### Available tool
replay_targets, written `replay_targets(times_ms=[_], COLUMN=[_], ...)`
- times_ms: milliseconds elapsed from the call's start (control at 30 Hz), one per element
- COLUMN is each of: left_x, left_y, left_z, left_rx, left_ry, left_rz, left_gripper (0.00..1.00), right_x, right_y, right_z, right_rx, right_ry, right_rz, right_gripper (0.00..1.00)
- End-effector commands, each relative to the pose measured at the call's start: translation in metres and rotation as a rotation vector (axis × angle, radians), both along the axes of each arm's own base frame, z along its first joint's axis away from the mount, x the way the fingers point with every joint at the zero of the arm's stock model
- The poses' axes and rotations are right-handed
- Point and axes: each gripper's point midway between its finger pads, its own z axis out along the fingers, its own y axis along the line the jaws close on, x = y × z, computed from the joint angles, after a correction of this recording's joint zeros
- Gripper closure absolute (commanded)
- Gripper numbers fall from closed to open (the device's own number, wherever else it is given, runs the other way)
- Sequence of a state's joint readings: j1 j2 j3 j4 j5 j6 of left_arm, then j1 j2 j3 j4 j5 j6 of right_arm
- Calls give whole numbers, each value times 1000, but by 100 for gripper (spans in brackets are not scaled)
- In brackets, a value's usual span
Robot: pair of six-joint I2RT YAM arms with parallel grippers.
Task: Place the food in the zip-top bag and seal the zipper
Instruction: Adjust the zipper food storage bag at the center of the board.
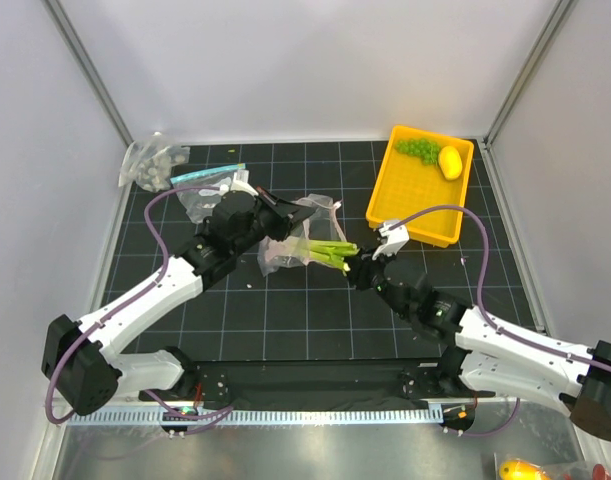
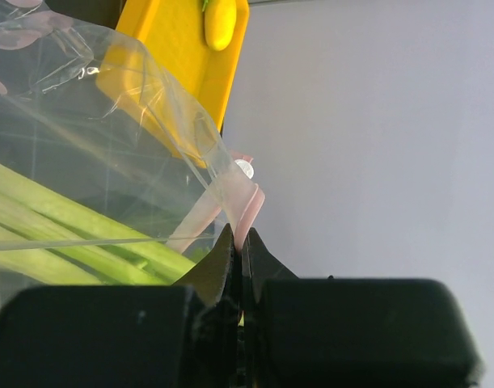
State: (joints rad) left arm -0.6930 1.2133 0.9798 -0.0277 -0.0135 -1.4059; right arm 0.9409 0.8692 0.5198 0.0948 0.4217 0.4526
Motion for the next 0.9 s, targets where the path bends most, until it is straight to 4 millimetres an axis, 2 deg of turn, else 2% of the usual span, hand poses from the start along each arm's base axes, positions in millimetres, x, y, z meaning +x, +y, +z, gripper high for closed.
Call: replay_targets(times_ms=[0,133,267,400,467,567,600,633,667,800,867], left_x=[-1,-4,-6,-8,-12,-21,-22,-24,-27,-37,-38], left_y=[2,-4,-10,-13,-15,-20,-22,-24,-26,-35,-34], left_z=[42,35,33,31,26,18,15,13,6,-3,-10], left_rx=[-64,-61,-55,-46,-41,-47,-53,-60,-68,-125,-119], left_ry=[-85,-68,-71,-71,-63,-31,-16,-7,13,57,64], left_rz=[-1,-38,-73,-100,-122,-174,-187,-197,-213,-272,-267], left_gripper=[99,100,100,100,100,99,99,100,100,100,100], right_x=[4,5,5,9,14,14,11,12,11,1,4], right_y=[9,15,25,27,18,-4,-16,-16,-17,-25,-26], right_z=[24,25,31,56,64,77,93,93,109,123,123], right_rx=[73,94,139,116,43,-178,-228,-262,-253,-300,-354], right_ry=[-20,0,13,24,50,159,175,195,184,219,239], right_rz=[15,37,85,73,28,-40,-64,-69,-68,-42,-53], right_gripper=[74,81,98,99,99,99,99,99,99,99,99])
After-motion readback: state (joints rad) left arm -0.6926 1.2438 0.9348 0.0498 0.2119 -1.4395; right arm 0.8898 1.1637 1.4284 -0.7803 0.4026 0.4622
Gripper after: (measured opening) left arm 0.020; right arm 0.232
